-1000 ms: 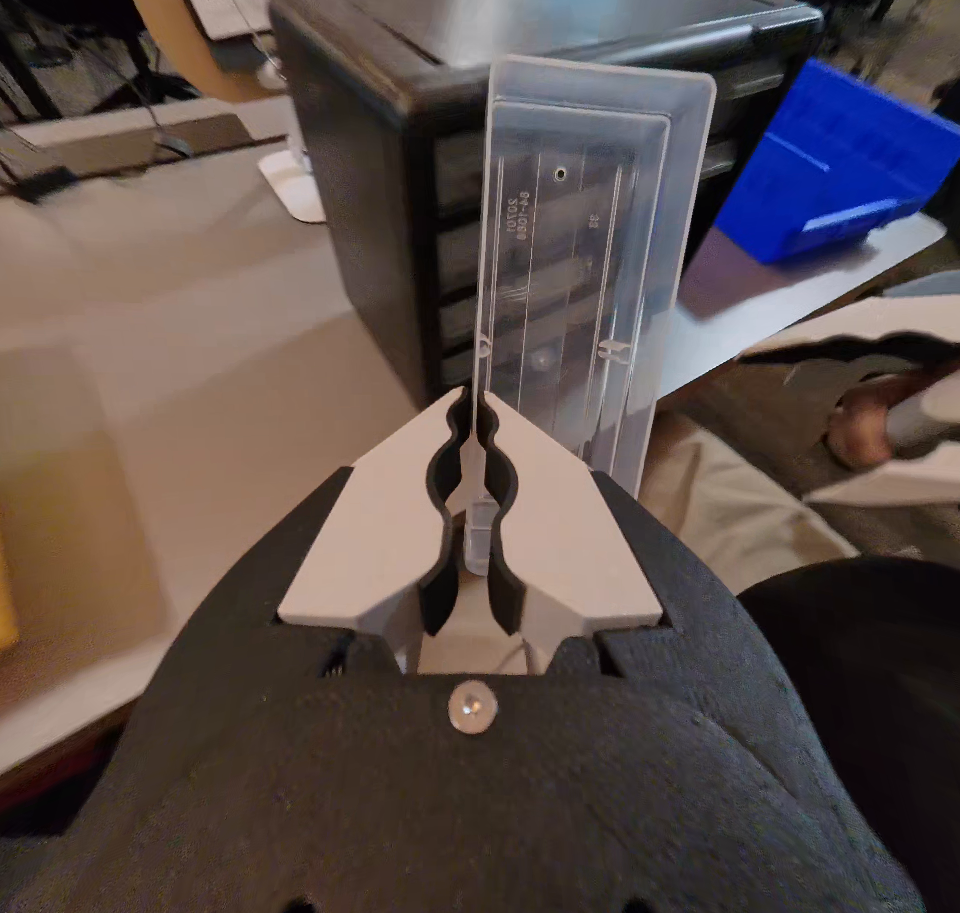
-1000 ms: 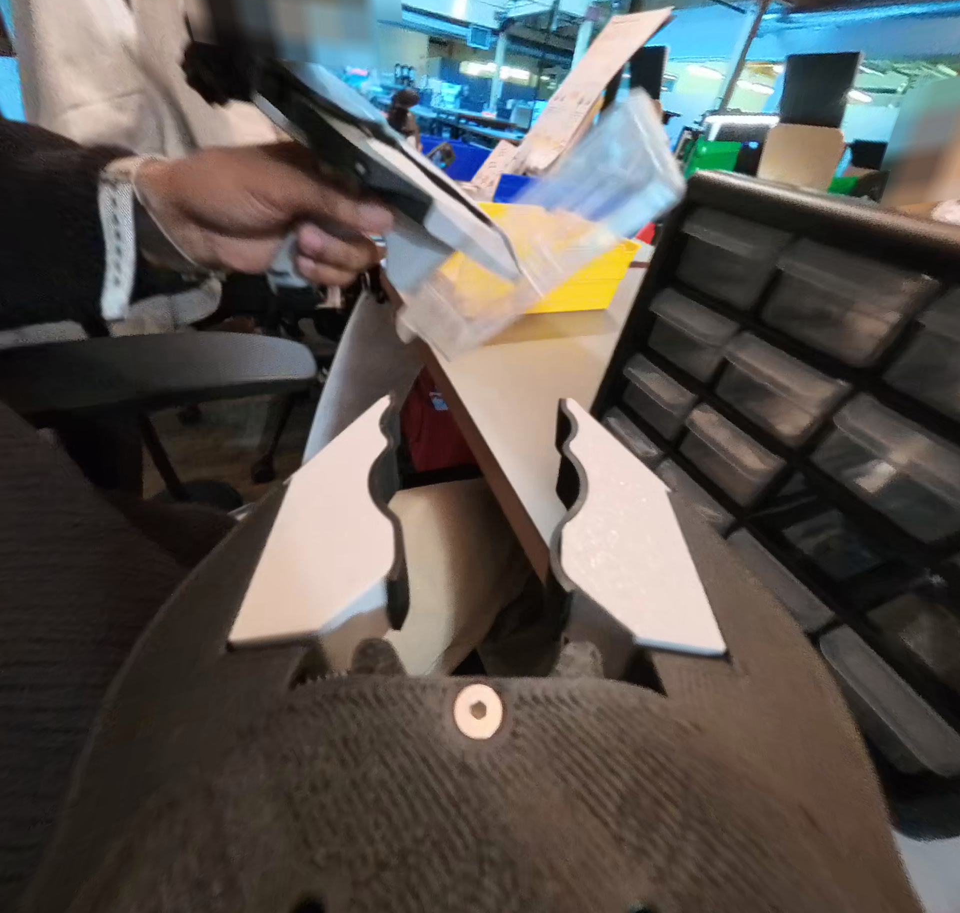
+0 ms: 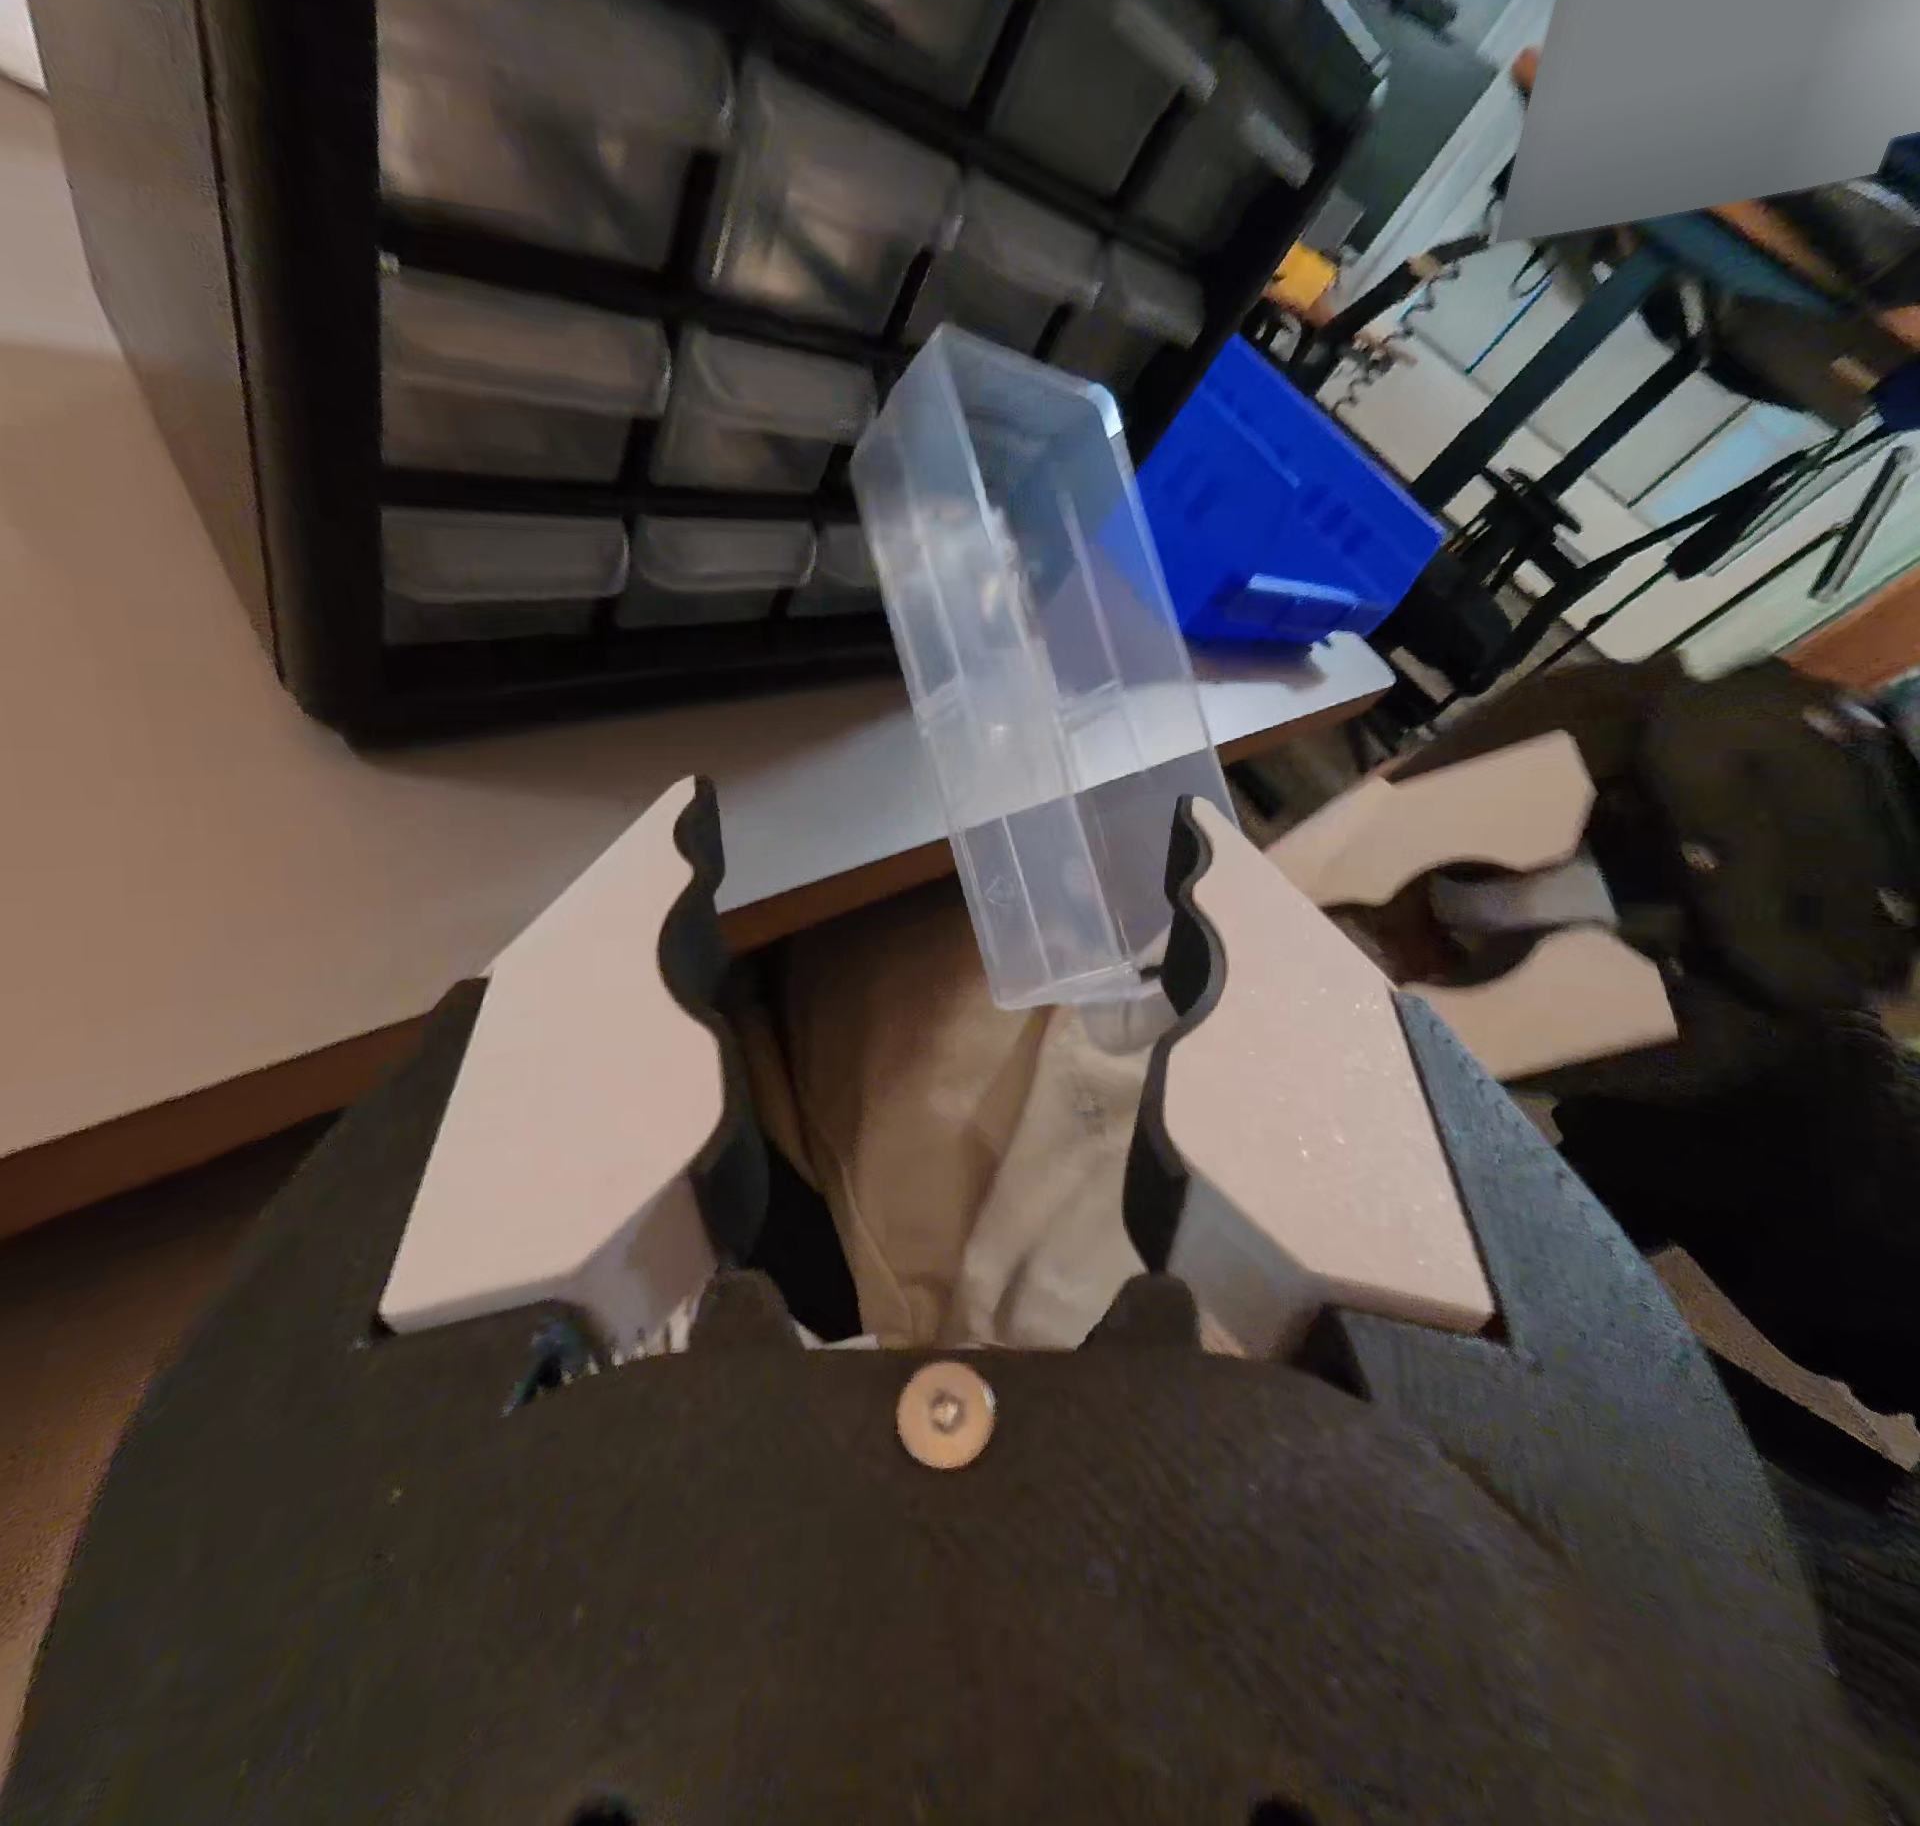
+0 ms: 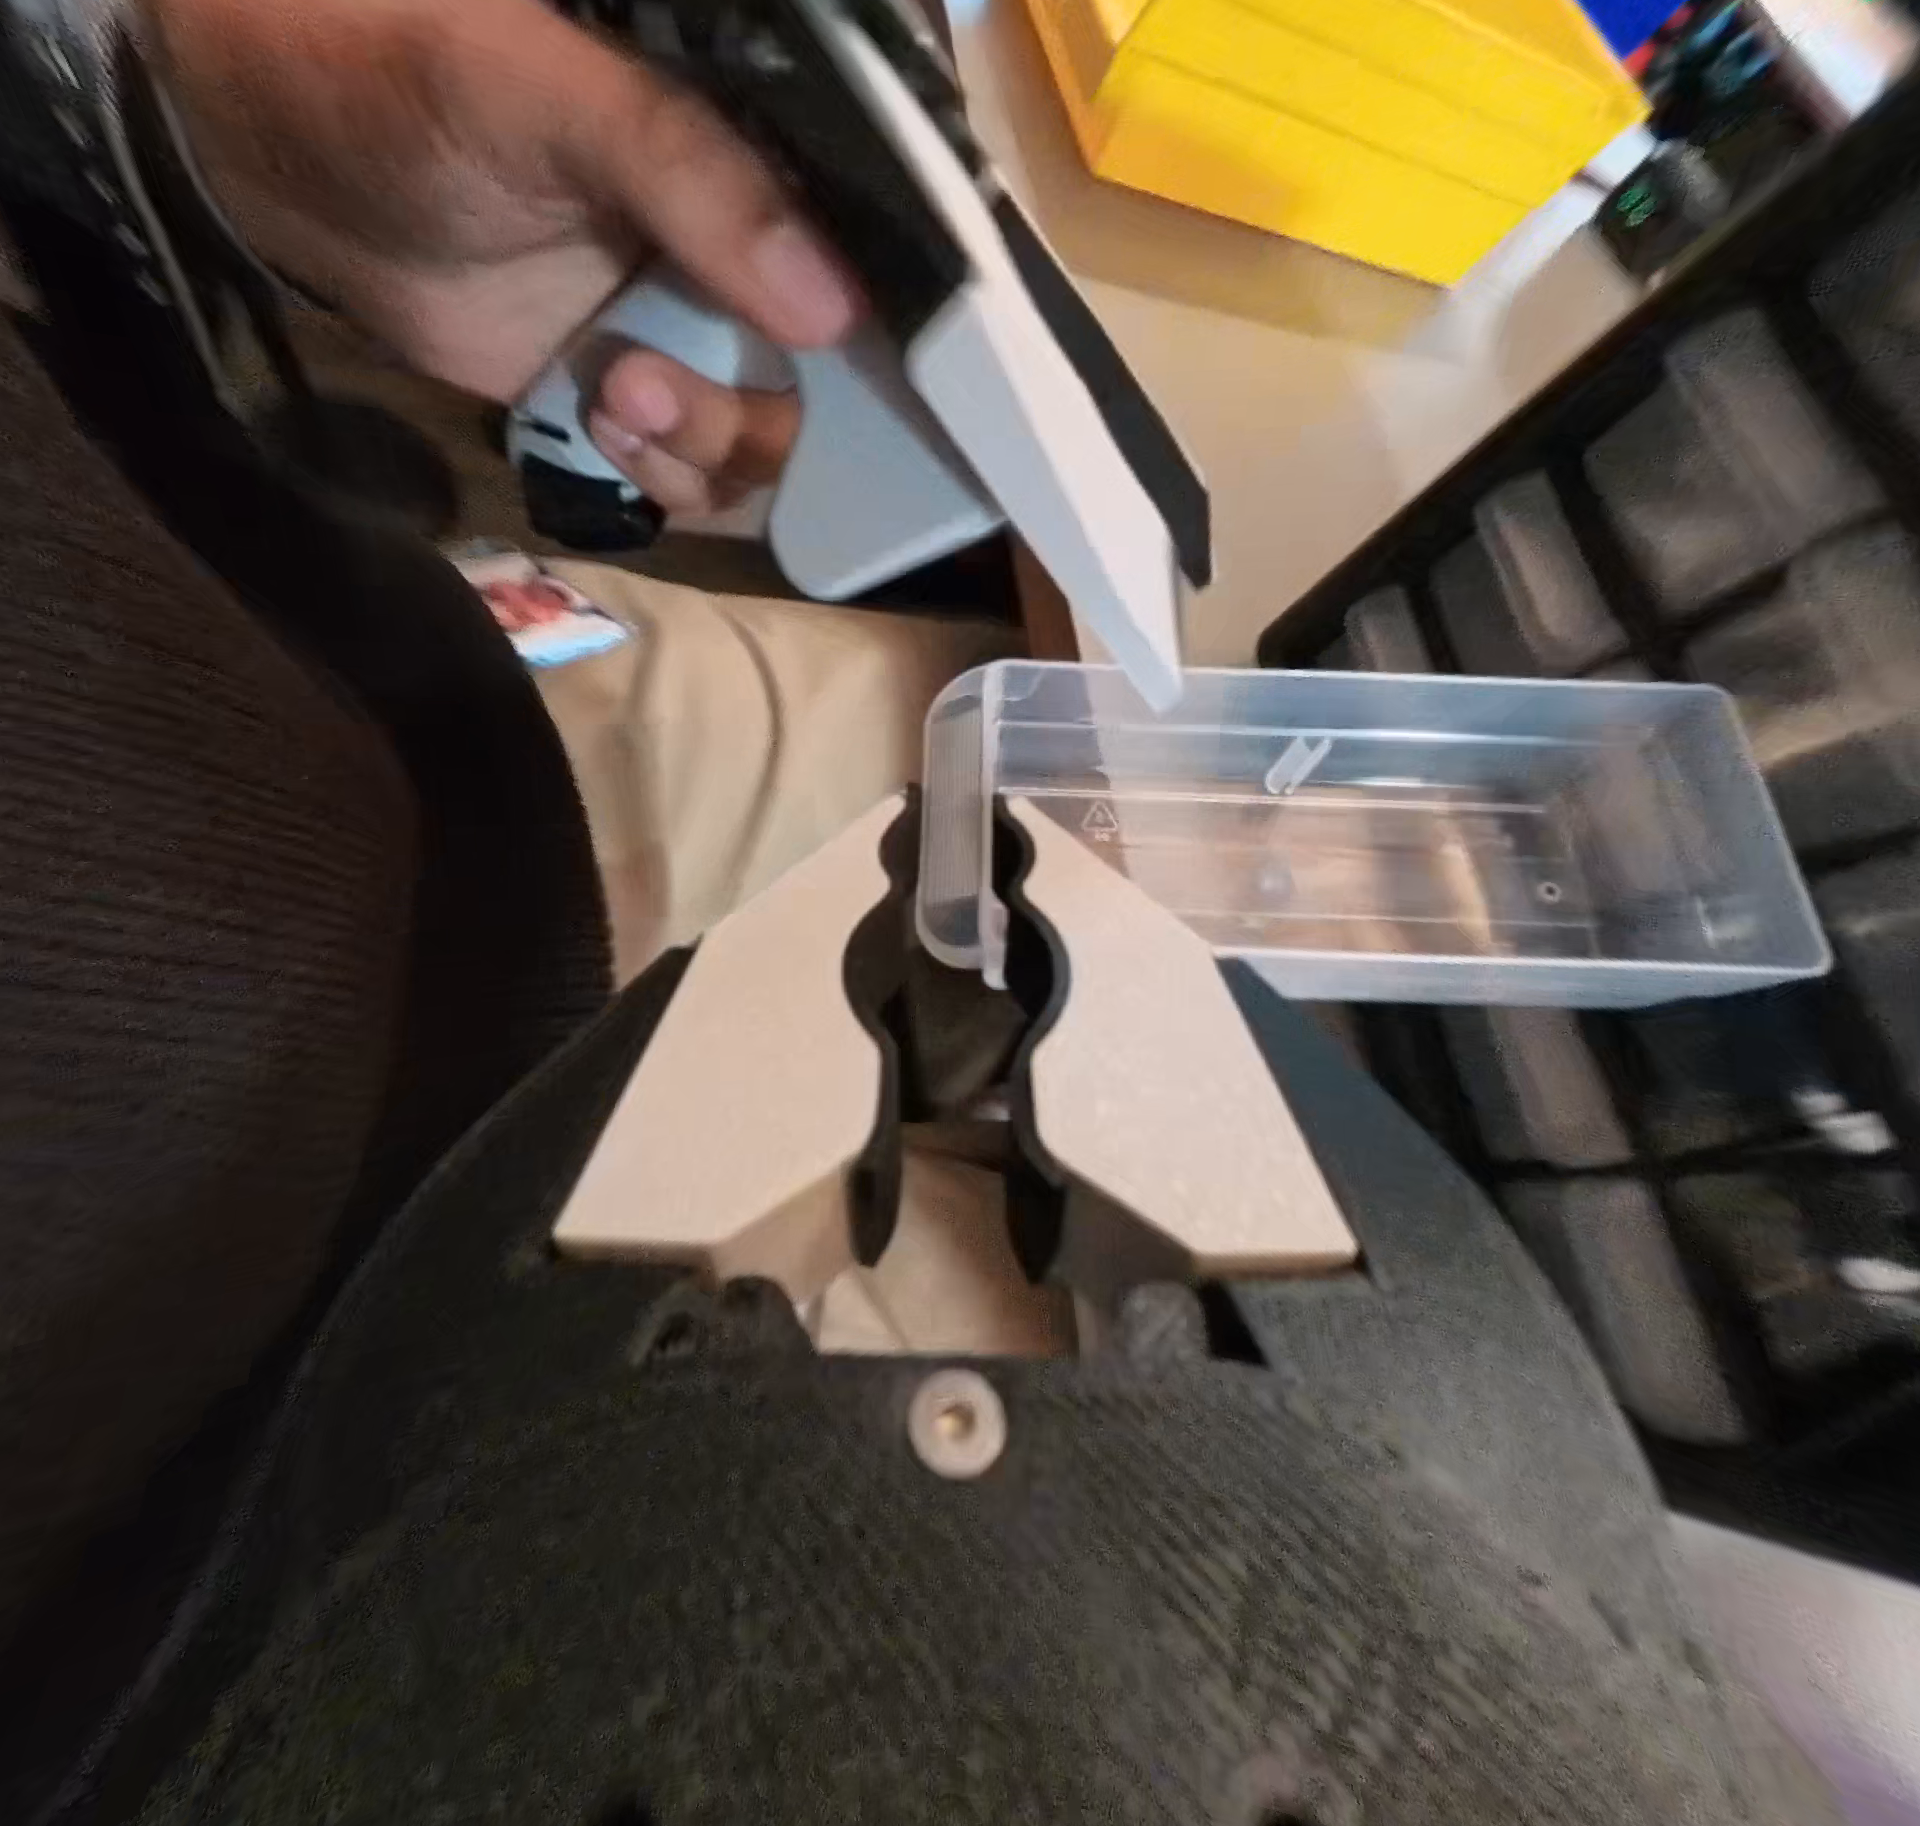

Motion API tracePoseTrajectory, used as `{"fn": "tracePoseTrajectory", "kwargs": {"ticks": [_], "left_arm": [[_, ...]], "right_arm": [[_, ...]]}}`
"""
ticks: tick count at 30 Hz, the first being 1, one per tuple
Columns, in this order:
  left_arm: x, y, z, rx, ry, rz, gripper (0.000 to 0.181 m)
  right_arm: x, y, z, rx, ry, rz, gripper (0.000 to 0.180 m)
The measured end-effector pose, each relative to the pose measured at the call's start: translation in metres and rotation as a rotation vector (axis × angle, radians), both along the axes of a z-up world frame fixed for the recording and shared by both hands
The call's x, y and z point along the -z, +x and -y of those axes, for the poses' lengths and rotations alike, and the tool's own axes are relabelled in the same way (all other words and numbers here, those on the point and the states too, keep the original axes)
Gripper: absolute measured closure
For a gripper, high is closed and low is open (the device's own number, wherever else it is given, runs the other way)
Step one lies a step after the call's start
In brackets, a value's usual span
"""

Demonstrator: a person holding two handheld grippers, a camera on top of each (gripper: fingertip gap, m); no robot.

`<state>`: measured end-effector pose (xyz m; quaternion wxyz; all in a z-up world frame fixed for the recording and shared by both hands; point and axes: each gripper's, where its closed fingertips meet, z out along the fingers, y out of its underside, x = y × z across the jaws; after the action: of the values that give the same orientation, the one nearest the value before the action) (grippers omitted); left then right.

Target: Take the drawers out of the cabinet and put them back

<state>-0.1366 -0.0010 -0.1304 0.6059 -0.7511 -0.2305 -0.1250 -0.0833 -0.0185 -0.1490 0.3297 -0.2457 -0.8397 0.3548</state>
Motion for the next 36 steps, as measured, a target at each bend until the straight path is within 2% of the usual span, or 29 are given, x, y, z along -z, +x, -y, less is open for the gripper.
{"fn": "tracePoseTrajectory", "kwargs": {"ticks": [4,7,16,21,36], "left_arm": [[-0.008,0.006,0.001,0.041,0.033,-0.018,0.096],[-0.001,0.01,-0.001,0.054,0.001,-0.033,0.097],[0.005,0.015,-0.004,0.091,-0.023,-0.038,0.1],[0.01,0.017,-0.005,0.102,-0.035,-0.032,0.101],[0.015,0.021,-0.007,0.124,-0.048,-0.02,0.102]], "right_arm": [[-0.017,0.015,-0.02,-0.078,-0.338,0.217,0.168],[-0.036,0.018,-0.039,-0.114,-0.472,0.27,0.169],[-0.055,0.015,-0.068,-0.216,-0.531,0.401,0.169],[-0.053,0.011,-0.071,-0.227,-0.458,0.447,0.169],[-0.053,-0.002,-0.074,-0.198,-0.378,0.428,0.168]]}}
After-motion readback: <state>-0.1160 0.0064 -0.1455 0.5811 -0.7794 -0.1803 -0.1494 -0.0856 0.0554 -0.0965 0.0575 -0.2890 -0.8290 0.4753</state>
